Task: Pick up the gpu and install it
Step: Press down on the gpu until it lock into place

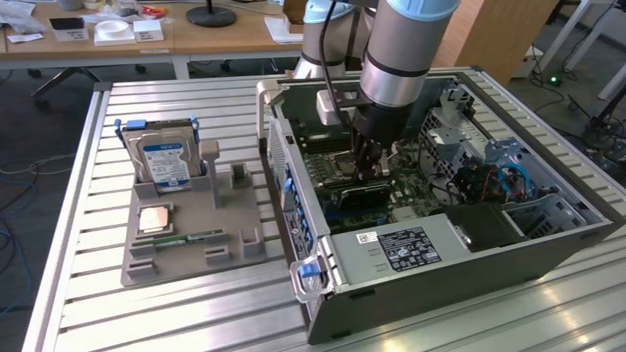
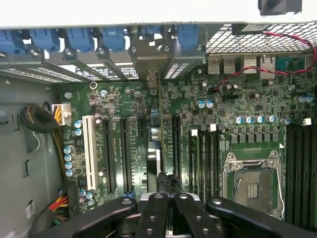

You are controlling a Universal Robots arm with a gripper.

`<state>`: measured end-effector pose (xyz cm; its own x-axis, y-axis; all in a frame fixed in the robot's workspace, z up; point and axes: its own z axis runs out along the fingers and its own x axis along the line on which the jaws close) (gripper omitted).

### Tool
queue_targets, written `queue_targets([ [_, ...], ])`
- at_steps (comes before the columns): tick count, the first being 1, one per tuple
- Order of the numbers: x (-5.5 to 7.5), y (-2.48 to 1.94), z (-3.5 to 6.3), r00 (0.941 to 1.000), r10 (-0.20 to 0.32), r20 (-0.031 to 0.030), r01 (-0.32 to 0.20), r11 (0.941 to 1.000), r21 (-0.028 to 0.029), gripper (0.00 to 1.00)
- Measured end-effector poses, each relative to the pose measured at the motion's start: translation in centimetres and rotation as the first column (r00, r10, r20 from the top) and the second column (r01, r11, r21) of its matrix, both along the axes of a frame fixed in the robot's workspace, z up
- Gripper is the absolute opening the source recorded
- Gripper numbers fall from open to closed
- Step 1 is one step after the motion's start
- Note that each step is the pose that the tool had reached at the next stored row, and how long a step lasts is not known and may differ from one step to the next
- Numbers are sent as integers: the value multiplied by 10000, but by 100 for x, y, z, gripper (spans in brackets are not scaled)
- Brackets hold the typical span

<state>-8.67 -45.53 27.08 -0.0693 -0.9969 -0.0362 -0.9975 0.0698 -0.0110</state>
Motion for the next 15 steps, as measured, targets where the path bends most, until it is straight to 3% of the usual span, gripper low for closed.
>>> queue_targets([
  [15, -33, 4, -37, 10000, 2, -1, -2, 10000, -2, 11],
])
